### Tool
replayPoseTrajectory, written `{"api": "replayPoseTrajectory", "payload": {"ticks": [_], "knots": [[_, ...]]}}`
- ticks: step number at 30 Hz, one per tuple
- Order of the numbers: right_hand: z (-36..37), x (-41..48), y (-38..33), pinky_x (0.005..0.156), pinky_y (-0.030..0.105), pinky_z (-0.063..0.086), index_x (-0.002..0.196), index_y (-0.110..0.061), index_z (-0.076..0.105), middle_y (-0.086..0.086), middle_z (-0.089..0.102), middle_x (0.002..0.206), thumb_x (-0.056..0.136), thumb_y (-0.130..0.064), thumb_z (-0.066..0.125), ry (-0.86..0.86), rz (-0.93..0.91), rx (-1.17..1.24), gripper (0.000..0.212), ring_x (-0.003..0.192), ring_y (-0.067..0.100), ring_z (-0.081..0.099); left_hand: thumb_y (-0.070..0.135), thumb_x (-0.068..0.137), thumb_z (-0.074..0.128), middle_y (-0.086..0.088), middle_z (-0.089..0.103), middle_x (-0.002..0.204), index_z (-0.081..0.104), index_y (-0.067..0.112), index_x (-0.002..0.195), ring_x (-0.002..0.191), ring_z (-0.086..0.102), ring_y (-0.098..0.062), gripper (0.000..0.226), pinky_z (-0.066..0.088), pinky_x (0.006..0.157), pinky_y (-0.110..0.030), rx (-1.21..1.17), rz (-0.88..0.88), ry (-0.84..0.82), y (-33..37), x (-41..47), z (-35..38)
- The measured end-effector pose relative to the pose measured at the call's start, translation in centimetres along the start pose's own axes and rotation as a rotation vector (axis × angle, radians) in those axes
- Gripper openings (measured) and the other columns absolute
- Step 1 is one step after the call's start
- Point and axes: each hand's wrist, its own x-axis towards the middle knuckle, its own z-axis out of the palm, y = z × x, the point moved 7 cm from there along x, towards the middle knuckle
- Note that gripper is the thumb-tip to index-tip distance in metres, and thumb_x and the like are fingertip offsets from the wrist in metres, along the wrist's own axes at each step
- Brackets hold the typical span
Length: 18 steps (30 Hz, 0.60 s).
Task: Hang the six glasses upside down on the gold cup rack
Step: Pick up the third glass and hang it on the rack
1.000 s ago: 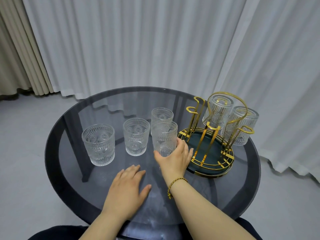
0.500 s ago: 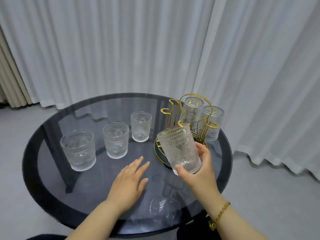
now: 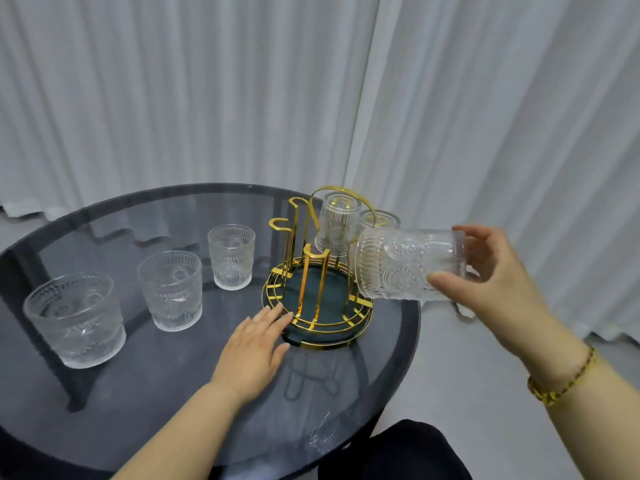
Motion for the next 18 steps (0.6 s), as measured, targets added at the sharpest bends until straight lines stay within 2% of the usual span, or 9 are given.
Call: {"api": "replayPoseTrajectory", "payload": {"ticks": [4, 6, 9, 11, 13, 15, 17, 18], "knots": [[-1.0, 2.9, -3.0, 0.067, 0.0, 0.043, 0.094, -0.044, 0.05, -0.023, 0.054, 0.094, 0.059, -0.015, 0.076, -0.079, -0.063, -0.17, 0.052, 0.081, -0.013, 0.054, 0.033, 0.095, 0.036, 0.006, 0.012, 0.154, 0.017, 0.029, 0.139, 0.141, 0.01, -0.011, 0.048, 0.007, 0.115, -0.029, -0.009, 0.014, 0.009, -0.1, 0.0, 0.1], [-0.8, 4.5, -3.7, 0.065, -0.005, 0.038, 0.105, -0.039, 0.051, -0.023, 0.053, 0.093, 0.06, -0.017, 0.076, -0.136, -0.066, -0.273, 0.056, 0.08, -0.016, 0.052, 0.033, 0.094, 0.036, 0.006, 0.011, 0.154, 0.016, 0.029, 0.139, 0.141, 0.01, -0.01, 0.049, 0.007, 0.115, -0.029, -0.008, 0.014, 0.012, -0.2, 0.0, 0.2], [0.7, 6.3, -3.9, 0.06, -0.005, 0.034, 0.116, -0.03, 0.05, -0.014, 0.054, 0.098, 0.061, -0.021, 0.075, -0.224, -0.074, -0.445, 0.062, 0.083, -0.003, 0.051, 0.034, 0.094, 0.036, 0.006, 0.01, 0.154, 0.016, 0.029, 0.139, 0.14, 0.011, -0.009, 0.05, 0.008, 0.115, -0.029, -0.016, 0.012, 0.009, -0.3, 0.0, 0.3], [1.8, 7.1, -3.5, 0.06, -0.005, 0.031, 0.121, -0.025, 0.047, -0.009, 0.05, 0.104, 0.062, -0.022, 0.074, -0.259, -0.088, -0.515, 0.065, 0.091, 0.006, 0.048, 0.034, 0.094, 0.035, 0.006, 0.009, 0.154, 0.014, 0.03, 0.139, 0.14, 0.011, -0.009, 0.05, 0.008, 0.115, -0.029, -0.012, 0.013, 0.009, -0.3, 0.0, 0.3], [2.7, 7.7, -2.8, 0.068, 0.001, 0.031, 0.124, -0.021, 0.044, -0.007, 0.047, 0.106, 0.063, -0.022, 0.074, -0.293, -0.075, -0.54, 0.068, 0.097, 0.008, 0.045, 0.035, 0.094, 0.035, 0.007, 0.009, 0.154, 0.013, 0.031, 0.139, 0.14, 0.011, -0.009, 0.05, 0.007, 0.115, -0.028, -0.009, 0.012, 0.011, -0.3, 0.0, 0.3], [3.4, 7.9, -1.6, 0.079, 0.015, 0.035, 0.124, -0.02, 0.038, -0.004, 0.044, 0.109, 0.062, -0.023, 0.074, -0.315, -0.018, -0.523, 0.072, 0.099, 0.012, 0.045, 0.036, 0.094, 0.035, 0.008, 0.009, 0.154, 0.013, 0.031, 0.139, 0.14, 0.011, -0.009, 0.051, 0.007, 0.115, -0.028, -0.007, 0.011, 0.012, -0.4, 0.0, 0.3], [4.0, 7.8, -0.4, 0.079, 0.023, 0.038, 0.121, -0.018, 0.036, -0.001, 0.044, 0.109, 0.061, -0.023, 0.075, -0.313, 0.02, -0.496, 0.071, 0.098, 0.016, 0.046, 0.036, 0.094, 0.035, 0.008, 0.009, 0.154, 0.013, 0.032, 0.139, 0.14, 0.012, -0.009, 0.051, 0.008, 0.115, -0.028, -0.009, 0.012, 0.014, -0.4, 0.0, 0.3], [4.4, 7.6, 0.0, 0.077, 0.02, 0.038, 0.119, -0.017, 0.036, -0.001, 0.044, 0.108, 0.061, -0.024, 0.075, -0.31, 0.022, -0.498, 0.069, 0.098, 0.016, 0.046, 0.036, 0.094, 0.036, 0.007, 0.01, 0.154, 0.014, 0.031, 0.139, 0.14, 0.012, -0.009, 0.051, 0.008, 0.115, -0.029, -0.014, 0.012, 0.016, -0.4, 0.0, 0.4]]}}
